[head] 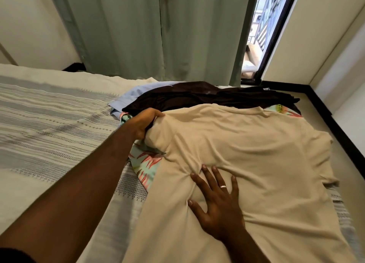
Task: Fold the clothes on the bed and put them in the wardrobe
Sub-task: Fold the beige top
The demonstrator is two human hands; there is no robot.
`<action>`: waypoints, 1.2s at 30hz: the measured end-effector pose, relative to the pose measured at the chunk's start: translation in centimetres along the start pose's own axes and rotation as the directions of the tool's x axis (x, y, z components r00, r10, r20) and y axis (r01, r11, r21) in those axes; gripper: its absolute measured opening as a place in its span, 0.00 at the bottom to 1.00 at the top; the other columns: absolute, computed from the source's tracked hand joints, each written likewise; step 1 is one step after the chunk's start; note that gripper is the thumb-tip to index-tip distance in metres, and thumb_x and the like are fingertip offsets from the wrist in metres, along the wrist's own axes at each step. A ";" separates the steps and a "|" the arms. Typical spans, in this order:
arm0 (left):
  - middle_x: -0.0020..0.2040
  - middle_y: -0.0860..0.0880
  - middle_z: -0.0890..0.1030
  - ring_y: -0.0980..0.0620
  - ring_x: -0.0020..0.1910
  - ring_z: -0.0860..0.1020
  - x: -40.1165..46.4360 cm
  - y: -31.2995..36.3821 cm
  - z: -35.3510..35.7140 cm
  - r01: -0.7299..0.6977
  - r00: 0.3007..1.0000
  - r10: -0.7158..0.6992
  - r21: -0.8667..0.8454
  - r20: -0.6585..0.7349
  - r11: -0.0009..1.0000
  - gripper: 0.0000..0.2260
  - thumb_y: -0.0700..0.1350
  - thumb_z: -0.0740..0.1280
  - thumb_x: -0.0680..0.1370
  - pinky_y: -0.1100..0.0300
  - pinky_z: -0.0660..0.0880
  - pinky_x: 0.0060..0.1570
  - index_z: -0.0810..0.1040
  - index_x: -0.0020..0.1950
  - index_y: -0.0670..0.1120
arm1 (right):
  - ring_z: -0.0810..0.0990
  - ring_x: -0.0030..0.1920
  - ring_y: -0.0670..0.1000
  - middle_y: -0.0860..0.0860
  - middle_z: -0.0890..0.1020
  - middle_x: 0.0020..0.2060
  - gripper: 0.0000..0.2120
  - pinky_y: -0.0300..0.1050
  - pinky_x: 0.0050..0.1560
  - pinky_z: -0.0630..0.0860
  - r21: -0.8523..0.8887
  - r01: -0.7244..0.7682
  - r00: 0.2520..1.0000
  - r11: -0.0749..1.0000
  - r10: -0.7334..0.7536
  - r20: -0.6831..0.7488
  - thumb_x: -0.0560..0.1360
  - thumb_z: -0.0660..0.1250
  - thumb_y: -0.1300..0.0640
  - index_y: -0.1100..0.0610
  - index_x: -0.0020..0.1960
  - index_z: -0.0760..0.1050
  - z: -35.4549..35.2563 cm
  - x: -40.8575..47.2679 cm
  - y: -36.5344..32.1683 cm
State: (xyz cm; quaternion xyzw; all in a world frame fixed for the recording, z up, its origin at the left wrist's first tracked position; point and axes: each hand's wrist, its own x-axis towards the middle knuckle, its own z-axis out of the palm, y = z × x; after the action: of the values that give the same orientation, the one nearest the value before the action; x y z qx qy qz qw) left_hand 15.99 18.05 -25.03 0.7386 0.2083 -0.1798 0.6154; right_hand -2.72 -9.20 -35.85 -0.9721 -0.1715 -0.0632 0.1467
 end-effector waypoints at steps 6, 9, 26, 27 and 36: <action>0.54 0.43 0.82 0.45 0.53 0.79 0.6 2.0 -1.6 -0.120 0.993 0.109 0.304 0.052 0.945 0.13 0.53 0.73 0.77 0.48 0.78 0.52 0.80 0.54 0.44 | 0.48 0.81 0.47 0.40 0.50 0.81 0.32 0.69 0.75 0.51 0.002 0.012 1.000 1.000 -0.012 -0.020 0.77 0.53 0.29 0.34 0.79 0.54 0.3 0.0 0.2; 0.53 0.44 0.79 0.45 0.53 0.78 1.8 2.1 -2.6 -0.218 0.949 0.298 0.479 -0.099 0.851 0.13 0.44 0.76 0.75 0.54 0.76 0.46 0.78 0.56 0.45 | 0.46 0.81 0.47 0.40 0.49 0.81 0.32 0.69 0.76 0.49 -0.001 0.019 0.999 1.000 -0.019 -0.033 0.77 0.53 0.29 0.34 0.79 0.54 0.7 0.1 0.3; 0.77 0.50 0.65 0.48 0.74 0.66 -4.9 0.0 26.2 -0.640 0.716 0.518 0.737 0.468 0.218 0.20 0.58 0.64 0.81 0.48 0.69 0.67 0.71 0.73 0.55 | 0.81 0.39 0.46 0.48 0.85 0.37 0.13 0.43 0.47 0.78 0.785 -0.239 0.825 0.571 0.546 -0.147 0.66 0.61 0.63 0.56 0.41 0.84 -8.1 -0.8 9.8; 0.79 0.49 0.61 0.48 0.76 0.63 -4.9 0.4 27.9 -0.613 0.746 0.474 0.760 0.468 0.215 0.24 0.60 0.66 0.80 0.46 0.67 0.68 0.68 0.74 0.57 | 0.81 0.39 0.49 0.48 0.84 0.36 0.11 0.43 0.45 0.77 0.770 -0.282 0.694 0.572 0.676 -0.248 0.67 0.61 0.64 0.56 0.40 0.82 -9.4 -1.9 12.7; 0.82 0.53 0.38 0.39 0.80 0.39 -3.2 -0.7 35.9 -0.425 0.896 0.254 0.871 0.365 0.246 0.62 0.75 0.75 0.56 0.19 0.44 0.64 0.36 0.77 0.68 | 0.78 0.59 0.62 0.58 0.82 0.56 0.20 0.51 0.57 0.75 0.703 -0.672 0.405 0.232 0.910 0.086 0.79 0.67 0.43 0.60 0.58 0.78 -14.4 -3.5 30.1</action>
State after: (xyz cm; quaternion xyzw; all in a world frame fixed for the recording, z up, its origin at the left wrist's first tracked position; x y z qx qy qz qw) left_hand 12.52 -17.45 -30.35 0.9658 -0.1448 -0.1829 0.1135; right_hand 3.59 -41.74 -30.75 -0.7715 0.3753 -0.0835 0.5070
